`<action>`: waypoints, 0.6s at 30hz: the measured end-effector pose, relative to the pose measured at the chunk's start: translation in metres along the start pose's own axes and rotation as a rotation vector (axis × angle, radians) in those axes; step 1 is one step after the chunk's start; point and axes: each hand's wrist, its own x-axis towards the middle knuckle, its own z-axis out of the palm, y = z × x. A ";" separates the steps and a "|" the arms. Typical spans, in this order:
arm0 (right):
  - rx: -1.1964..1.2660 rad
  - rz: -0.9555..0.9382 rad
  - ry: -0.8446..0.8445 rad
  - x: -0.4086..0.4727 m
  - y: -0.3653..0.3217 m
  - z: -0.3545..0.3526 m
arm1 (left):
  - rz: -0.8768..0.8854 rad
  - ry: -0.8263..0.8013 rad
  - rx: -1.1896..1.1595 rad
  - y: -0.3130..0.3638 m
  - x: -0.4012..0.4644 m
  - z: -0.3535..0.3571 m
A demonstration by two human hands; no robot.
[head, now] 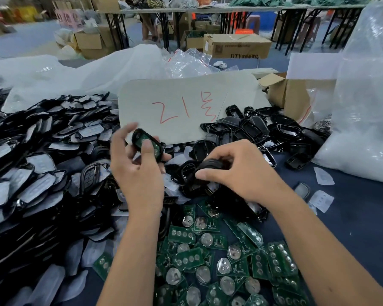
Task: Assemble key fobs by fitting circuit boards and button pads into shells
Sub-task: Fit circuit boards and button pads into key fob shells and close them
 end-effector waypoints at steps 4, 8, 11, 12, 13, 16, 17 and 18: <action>0.181 0.065 0.042 -0.002 0.017 -0.013 | -0.010 -0.172 0.096 -0.004 -0.009 0.010; 0.313 0.099 0.069 0.001 0.027 -0.020 | -0.071 -0.308 0.114 -0.007 -0.018 0.016; 0.358 0.109 0.032 0.002 0.028 -0.022 | -0.091 -0.389 0.123 -0.009 -0.022 0.018; 0.364 0.109 0.022 0.002 0.028 -0.021 | -0.078 -0.424 0.141 -0.009 -0.023 0.018; 0.371 0.110 0.015 0.002 0.027 -0.021 | -0.057 -0.460 0.166 -0.009 -0.024 0.019; 0.399 0.104 0.002 0.001 0.026 -0.022 | -0.001 -0.536 0.251 -0.010 -0.029 0.020; 0.410 0.097 -0.001 0.000 0.026 -0.023 | -0.002 -0.544 0.260 -0.010 -0.029 0.021; 0.420 0.087 -0.002 0.000 0.026 -0.023 | -0.012 -0.545 0.256 -0.011 -0.029 0.021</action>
